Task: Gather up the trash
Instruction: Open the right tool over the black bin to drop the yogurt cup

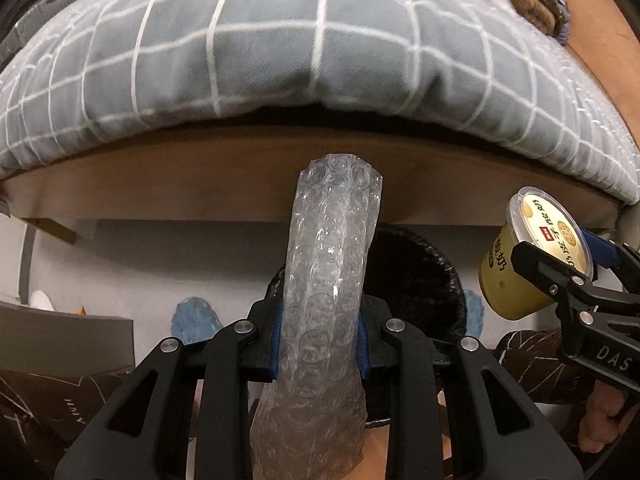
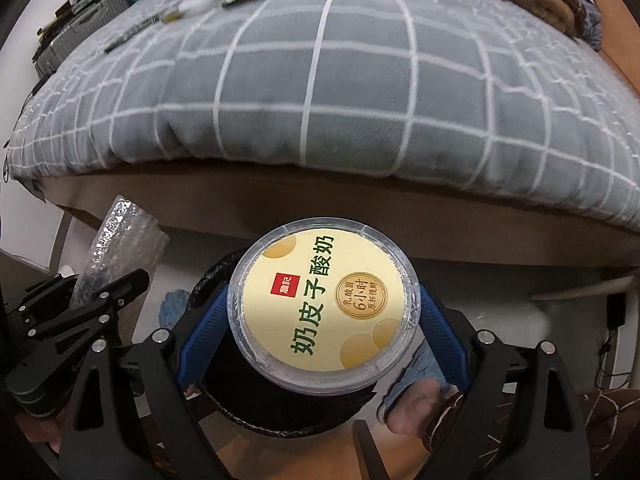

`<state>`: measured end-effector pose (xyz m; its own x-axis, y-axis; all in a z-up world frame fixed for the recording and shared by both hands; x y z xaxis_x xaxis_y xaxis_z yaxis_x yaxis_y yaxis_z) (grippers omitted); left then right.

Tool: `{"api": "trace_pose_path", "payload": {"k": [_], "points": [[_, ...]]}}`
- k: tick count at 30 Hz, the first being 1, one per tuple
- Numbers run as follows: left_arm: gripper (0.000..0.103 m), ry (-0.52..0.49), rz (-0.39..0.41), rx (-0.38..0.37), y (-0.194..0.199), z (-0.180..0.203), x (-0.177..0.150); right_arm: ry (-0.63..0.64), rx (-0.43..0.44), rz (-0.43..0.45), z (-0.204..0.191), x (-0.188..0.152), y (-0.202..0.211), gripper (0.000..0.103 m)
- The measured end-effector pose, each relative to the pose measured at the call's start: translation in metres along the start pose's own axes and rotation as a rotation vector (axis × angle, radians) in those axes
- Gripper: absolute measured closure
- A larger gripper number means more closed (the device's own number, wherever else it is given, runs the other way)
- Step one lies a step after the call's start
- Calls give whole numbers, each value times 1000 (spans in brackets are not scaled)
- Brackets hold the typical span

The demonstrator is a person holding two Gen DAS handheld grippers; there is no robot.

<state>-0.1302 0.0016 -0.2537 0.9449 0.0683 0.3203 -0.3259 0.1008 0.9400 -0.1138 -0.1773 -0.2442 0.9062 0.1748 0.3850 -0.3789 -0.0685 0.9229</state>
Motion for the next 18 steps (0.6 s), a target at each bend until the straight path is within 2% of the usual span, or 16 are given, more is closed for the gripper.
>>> {"api": "trace_pose_path", "payload": {"k": [12,13,14,18], "points": [[77,54,-30,23,-5,-20,-4,51,64,-67,-25,-4,-33,16],[77,54,-33,27,-5,-20,-4,56,69,-71,-27,-4,-36,14],[77,56,-39,28,-6,-20,-4,60,72,-69,-29,-4,-37,7],[77,55,-45,29,-8,-18,-2,68,66,-53,-32,-5,-38,7]]}}
Point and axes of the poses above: each gripper's, at about its wrist camera, not at the fingertips, and y roughly against the way its jaws point, z to its right, x to its top, the point moved 5 cm from there along -y, roughly the way its jaws point, and after that the axes turned 5 degrees about y, right-handed, at the moved point
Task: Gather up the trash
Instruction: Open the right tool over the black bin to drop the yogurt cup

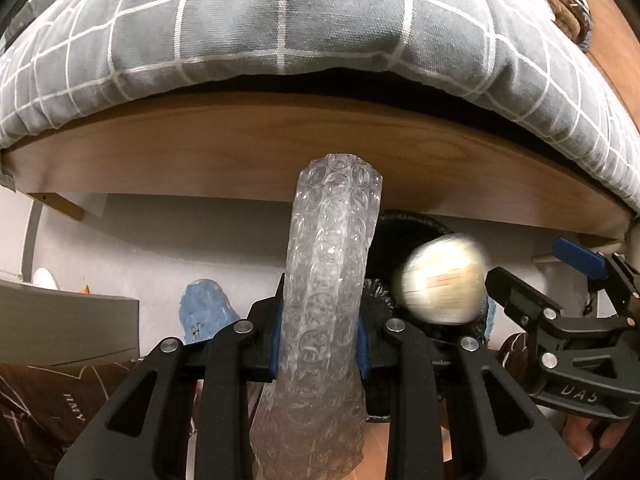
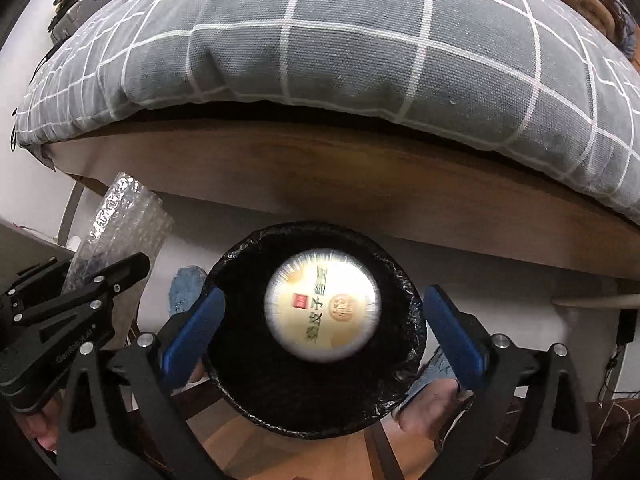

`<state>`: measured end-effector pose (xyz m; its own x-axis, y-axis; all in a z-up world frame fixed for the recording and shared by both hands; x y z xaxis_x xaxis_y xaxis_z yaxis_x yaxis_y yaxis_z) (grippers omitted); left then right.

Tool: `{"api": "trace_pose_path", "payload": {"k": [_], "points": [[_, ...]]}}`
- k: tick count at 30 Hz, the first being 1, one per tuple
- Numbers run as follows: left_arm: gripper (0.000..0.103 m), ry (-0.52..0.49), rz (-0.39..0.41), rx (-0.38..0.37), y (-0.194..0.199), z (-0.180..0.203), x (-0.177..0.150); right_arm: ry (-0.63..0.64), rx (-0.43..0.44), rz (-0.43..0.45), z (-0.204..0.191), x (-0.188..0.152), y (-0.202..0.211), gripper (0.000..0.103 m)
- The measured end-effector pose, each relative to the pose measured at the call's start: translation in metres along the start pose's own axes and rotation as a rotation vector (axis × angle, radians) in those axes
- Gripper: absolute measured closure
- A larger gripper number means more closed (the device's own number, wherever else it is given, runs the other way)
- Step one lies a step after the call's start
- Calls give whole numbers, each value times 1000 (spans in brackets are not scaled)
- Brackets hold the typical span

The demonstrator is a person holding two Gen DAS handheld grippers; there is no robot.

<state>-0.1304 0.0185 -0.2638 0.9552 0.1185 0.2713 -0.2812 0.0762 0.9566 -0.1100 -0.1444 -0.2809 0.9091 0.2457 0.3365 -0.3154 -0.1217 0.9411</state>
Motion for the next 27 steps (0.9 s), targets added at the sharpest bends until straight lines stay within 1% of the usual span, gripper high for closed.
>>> {"api": "trace_pose_path", "payload": {"k": [3,7,13,15,22,27], "points": [[77,-12,-2,-6,0,6,0,-19,-6,10,5,2,4,7],[77,-34,-7,-18,-2,14,-1,-43,-36,27,20,-3,17,7],[77,-56,-38,-53,-9,32,-4,-74,-64,38,40,-11,25,7],[77,-73,-35,-50,-10,40,-5,-89,-73,41,51,-12,28,7],[77,-120,-42,-56,-20,58,-7,-126,-111,60,68,-19,38,7],[77,-141,-45,-69,-20,74,-8,-158,-129,70,85,-22,48,7]]}}
Point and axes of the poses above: each gripper's, at about its wrist camera, not at the fingertips, and y roughly against the way its jaws point, z to its right, x to its top, the point moved 5 cm from there along -y, roughly the way its jaws point, and after that the axes turned 5 degrees about y, right-handed, at the moved point
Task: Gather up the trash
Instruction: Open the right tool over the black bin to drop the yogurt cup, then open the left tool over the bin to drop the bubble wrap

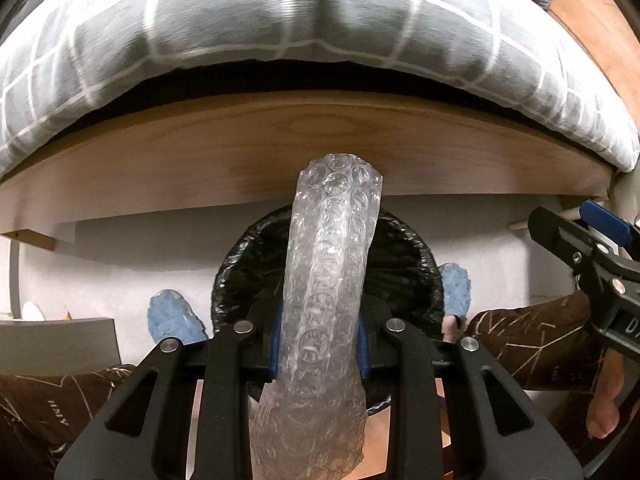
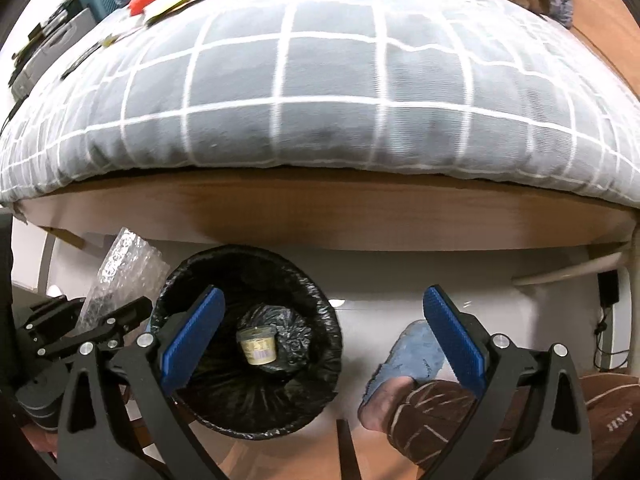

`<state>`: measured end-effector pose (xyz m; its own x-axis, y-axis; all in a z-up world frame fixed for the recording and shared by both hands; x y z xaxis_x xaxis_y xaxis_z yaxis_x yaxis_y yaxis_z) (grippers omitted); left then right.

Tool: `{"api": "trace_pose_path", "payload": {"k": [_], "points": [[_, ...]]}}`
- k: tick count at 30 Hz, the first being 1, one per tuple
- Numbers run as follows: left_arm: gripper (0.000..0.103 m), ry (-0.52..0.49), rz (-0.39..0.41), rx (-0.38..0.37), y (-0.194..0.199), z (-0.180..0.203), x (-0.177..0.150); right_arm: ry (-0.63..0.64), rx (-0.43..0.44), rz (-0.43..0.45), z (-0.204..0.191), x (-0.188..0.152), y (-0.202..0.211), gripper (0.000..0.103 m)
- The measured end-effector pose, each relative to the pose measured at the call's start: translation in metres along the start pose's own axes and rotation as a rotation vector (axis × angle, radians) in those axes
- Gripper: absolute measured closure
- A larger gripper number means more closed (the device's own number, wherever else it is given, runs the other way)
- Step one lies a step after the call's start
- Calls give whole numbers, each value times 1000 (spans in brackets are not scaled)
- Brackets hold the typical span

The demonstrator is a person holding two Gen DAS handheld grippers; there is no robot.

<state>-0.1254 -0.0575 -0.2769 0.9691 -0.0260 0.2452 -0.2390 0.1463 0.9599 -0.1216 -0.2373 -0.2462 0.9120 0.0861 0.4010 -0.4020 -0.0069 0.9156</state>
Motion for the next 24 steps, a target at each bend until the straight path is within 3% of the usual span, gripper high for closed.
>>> {"api": "trace_pose_path", "payload": {"k": [16,20,24], "points": [[75,-64,-19,3,-19,42,-6,-46,-33,11,33,2,7,7],[71,-58,-29,10,-23,40,-7,-58,-28,11,36,1,4,7],[59,-59,-26,15,-20,39,-6,-50,-27,9,33,2,4,7]]}}
Point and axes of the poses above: each gripper's, at about its wrist camera, not at the fingertips, and y roughly against the way its jaws point, z to its right, x to its top, the point moved 5 cm from there along -y, roughly the way its jaws point, and after that the axes turned 5 degrees about y, right-handed, at the moved point
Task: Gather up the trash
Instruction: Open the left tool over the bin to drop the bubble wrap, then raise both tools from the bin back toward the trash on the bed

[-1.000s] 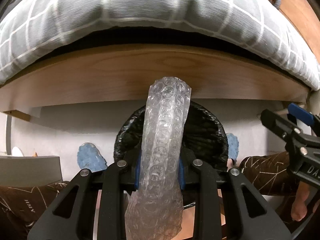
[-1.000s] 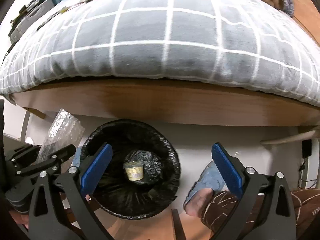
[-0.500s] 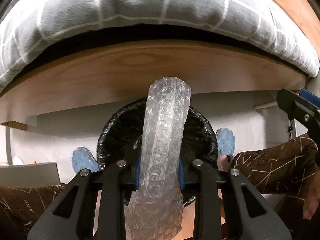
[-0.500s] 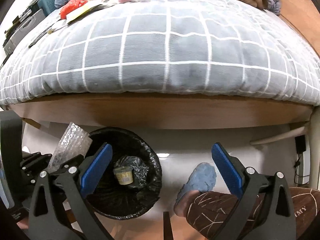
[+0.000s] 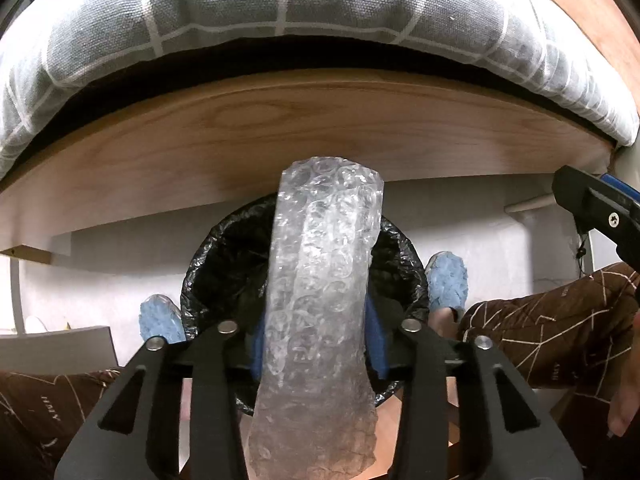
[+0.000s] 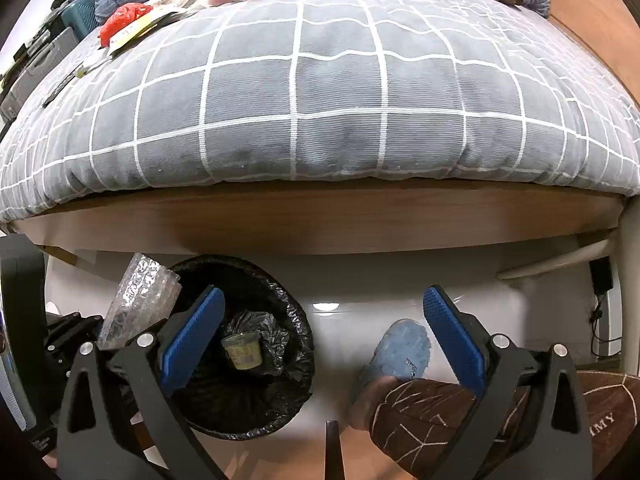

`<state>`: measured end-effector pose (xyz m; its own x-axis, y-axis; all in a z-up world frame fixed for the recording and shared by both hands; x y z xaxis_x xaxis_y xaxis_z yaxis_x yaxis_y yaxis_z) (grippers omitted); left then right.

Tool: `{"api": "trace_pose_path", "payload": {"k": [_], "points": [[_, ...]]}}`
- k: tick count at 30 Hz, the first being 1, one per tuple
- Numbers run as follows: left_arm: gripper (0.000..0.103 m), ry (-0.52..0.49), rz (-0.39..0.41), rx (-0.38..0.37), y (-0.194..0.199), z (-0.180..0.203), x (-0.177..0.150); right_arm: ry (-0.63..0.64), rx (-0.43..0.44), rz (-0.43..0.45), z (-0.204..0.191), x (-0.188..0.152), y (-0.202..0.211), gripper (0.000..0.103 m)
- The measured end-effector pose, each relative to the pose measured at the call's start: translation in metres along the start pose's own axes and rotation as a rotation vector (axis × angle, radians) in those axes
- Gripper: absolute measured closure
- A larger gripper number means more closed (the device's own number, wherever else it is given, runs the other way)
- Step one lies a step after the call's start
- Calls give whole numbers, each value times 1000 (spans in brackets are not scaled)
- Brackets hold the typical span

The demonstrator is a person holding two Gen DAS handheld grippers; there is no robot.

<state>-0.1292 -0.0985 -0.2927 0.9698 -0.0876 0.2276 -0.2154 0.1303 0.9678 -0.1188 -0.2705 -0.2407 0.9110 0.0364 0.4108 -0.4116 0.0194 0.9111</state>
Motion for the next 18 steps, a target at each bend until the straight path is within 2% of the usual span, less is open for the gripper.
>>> {"api": "trace_pose_path", "payload": {"k": [6,11,18], "points": [[35,0,14,4,-1,0,-2,11,-1,-3,-4,-1,-4,7],[24,3,31,9,3,-4,0,16,1,-1,-6,1,-5,7],[7,15,100,26,23,-11,7,27,13,22,-12,11,2,7]]}}
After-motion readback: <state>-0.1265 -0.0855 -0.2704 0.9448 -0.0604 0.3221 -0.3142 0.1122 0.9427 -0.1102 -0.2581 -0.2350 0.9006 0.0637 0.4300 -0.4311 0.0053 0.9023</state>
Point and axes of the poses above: each gripper's, at about its wrist camera, not at the fingertips, and y roughly against the way its jaws point, z to its right, x to its top, the point moved 5 cm from there along -y, roughly the way its jaws point, and after that the axes turned 5 degrees about y, right-handed, at the moved point
